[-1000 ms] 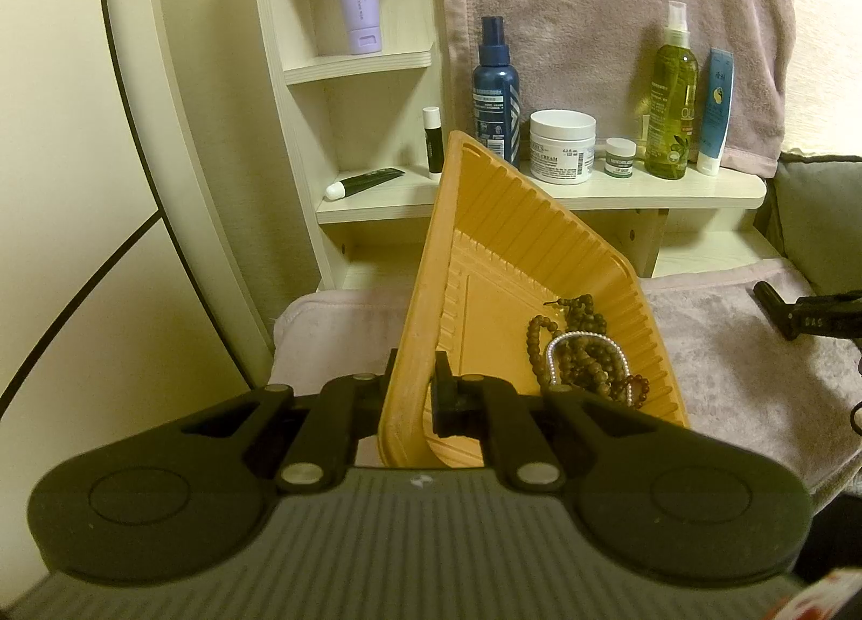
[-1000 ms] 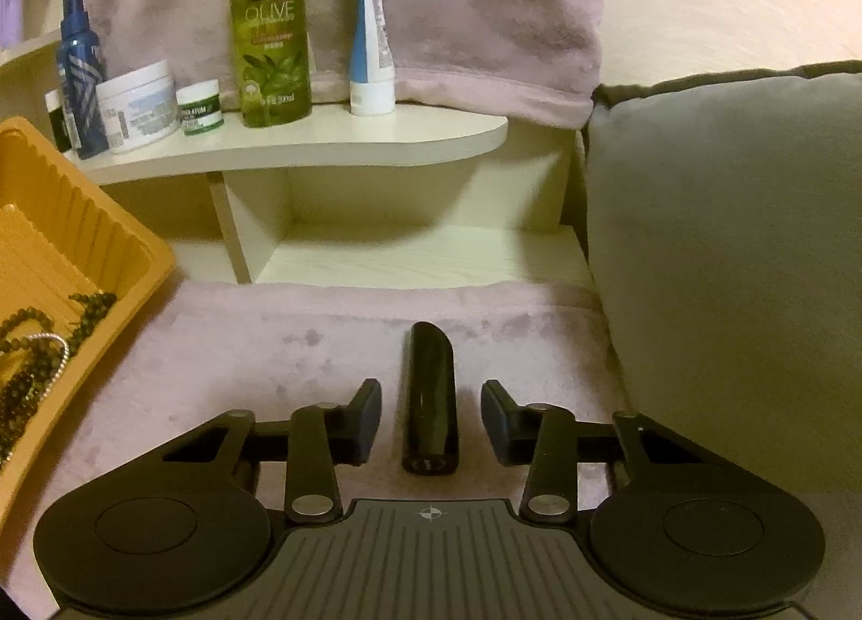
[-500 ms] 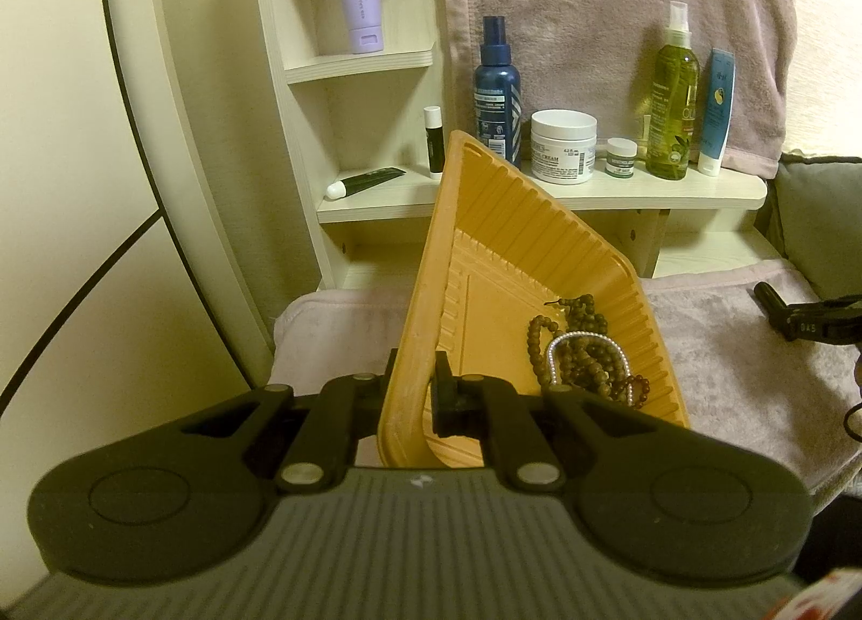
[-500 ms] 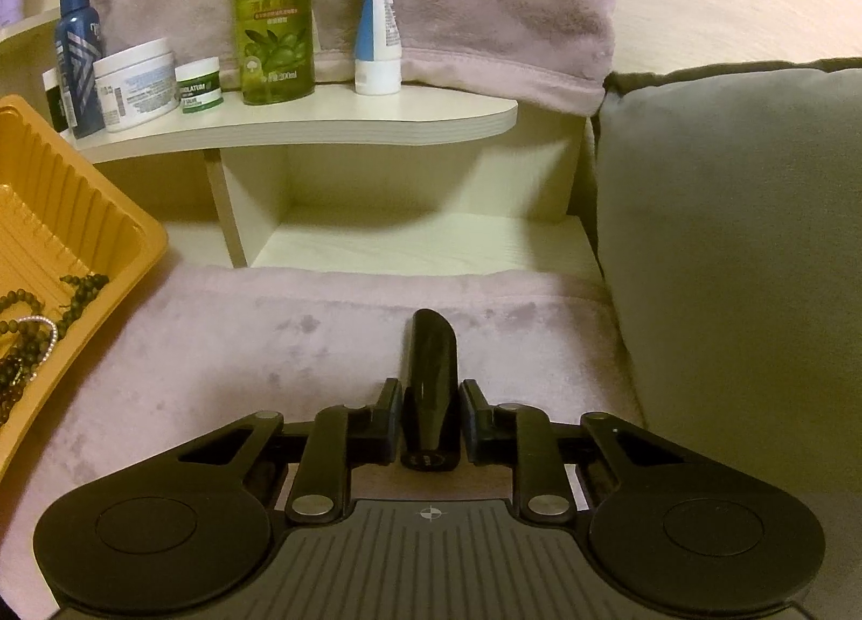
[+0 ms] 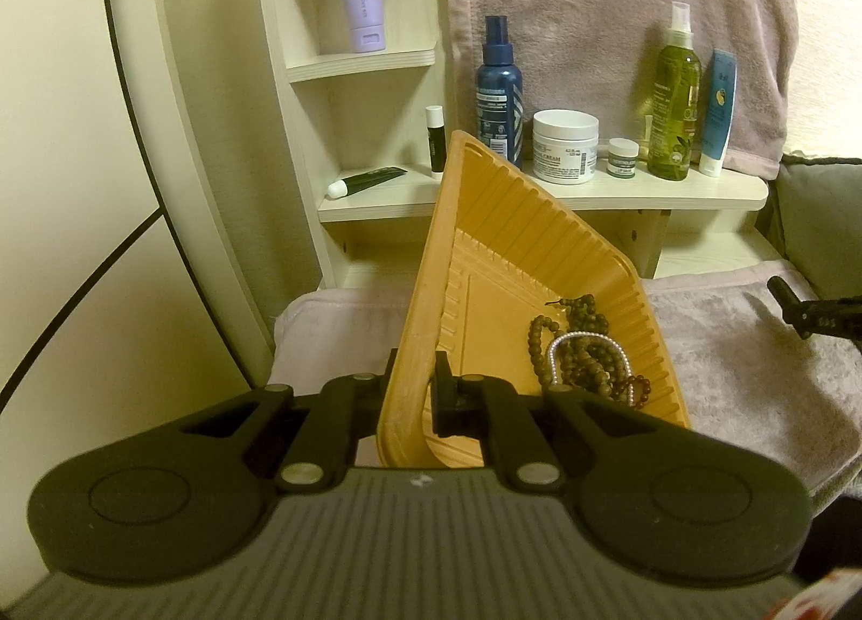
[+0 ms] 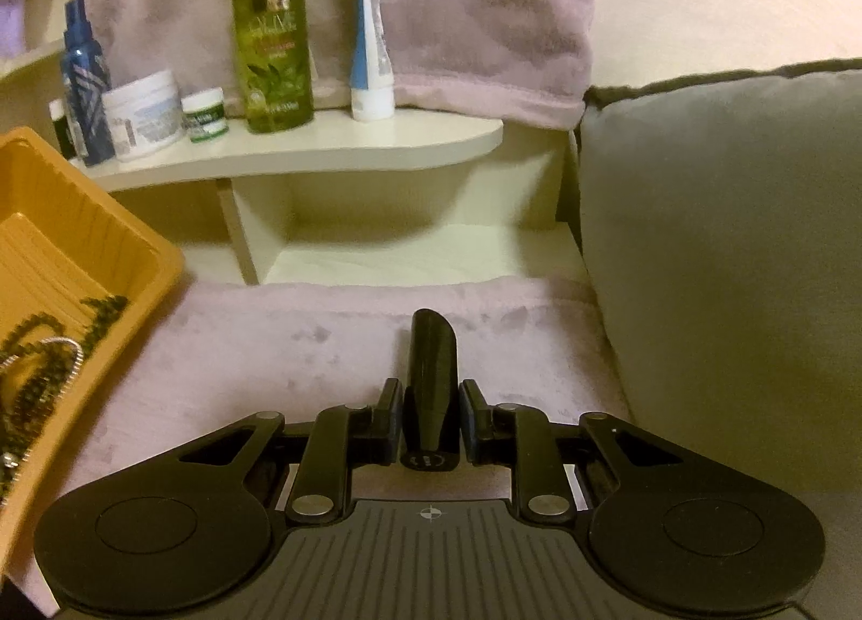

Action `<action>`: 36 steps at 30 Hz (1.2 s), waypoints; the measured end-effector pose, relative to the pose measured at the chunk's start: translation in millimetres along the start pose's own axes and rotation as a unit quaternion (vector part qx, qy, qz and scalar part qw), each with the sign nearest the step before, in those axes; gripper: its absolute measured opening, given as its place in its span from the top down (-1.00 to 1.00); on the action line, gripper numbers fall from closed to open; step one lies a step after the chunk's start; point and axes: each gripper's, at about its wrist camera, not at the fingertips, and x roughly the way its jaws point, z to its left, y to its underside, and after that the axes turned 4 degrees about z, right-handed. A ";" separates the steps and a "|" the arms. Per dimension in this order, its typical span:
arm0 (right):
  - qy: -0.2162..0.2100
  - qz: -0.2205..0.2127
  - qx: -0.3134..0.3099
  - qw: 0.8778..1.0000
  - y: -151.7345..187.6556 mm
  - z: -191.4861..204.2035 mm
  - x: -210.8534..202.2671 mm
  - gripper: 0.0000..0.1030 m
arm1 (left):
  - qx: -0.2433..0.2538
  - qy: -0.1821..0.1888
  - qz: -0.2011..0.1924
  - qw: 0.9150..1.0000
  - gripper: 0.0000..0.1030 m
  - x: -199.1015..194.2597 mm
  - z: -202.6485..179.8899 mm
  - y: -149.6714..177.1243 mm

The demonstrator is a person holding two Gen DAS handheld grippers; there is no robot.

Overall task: Organize jewelry
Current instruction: 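Carry the black cylinder over tray with right gripper while left holds tray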

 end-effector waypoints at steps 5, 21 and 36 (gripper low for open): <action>-0.025 -0.007 0.002 1.000 -4.6 11.8 -14.9 0.57 | -0.003 0.001 0.000 1.000 0.86 1.9 3.3 1.0; -0.080 -0.029 -0.018 0.996 -24.5 56.5 -47.1 0.57 | -0.013 0.013 0.000 1.000 0.85 1.7 6.2 1.5; -0.113 -0.037 -0.035 0.992 -34.6 87.9 -53.1 0.57 | -0.020 0.024 0.003 1.000 0.85 3.6 11.2 1.5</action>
